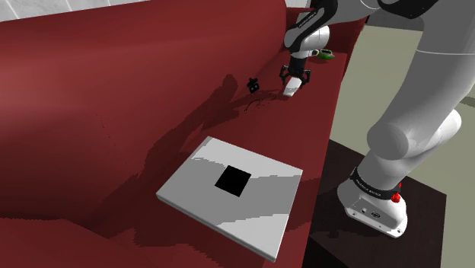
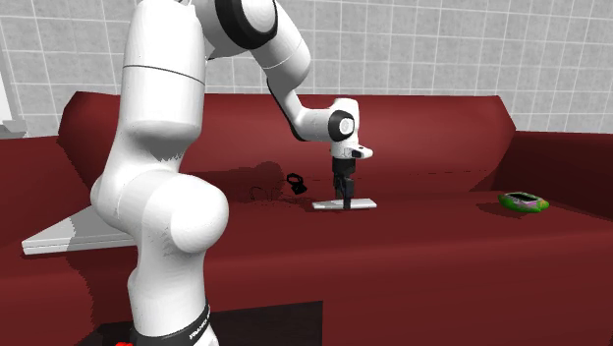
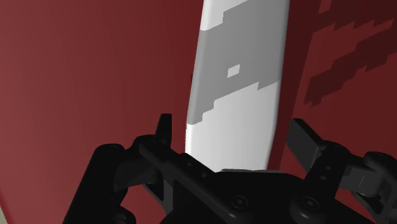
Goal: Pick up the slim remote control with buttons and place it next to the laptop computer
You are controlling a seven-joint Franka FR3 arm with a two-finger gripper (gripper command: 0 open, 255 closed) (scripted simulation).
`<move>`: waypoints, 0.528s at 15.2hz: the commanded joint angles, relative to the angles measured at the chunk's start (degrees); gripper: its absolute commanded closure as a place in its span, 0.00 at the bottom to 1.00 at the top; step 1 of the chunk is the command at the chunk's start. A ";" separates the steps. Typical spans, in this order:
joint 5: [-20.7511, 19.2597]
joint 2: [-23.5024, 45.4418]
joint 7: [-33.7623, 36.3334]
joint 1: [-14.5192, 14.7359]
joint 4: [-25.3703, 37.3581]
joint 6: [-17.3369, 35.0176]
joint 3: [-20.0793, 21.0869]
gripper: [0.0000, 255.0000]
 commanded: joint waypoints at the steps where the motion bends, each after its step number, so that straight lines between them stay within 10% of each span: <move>1: 0.00 0.01 -0.01 -0.01 -0.01 0.03 0.00 0.00; 3: 0.00 0.01 -0.01 -0.01 -0.01 0.02 0.00 0.00; 4: 0.00 0.01 -0.01 -0.01 -0.01 0.02 0.00 1.00; 8: 0.00 0.01 -0.01 -0.01 -0.01 0.02 0.00 1.00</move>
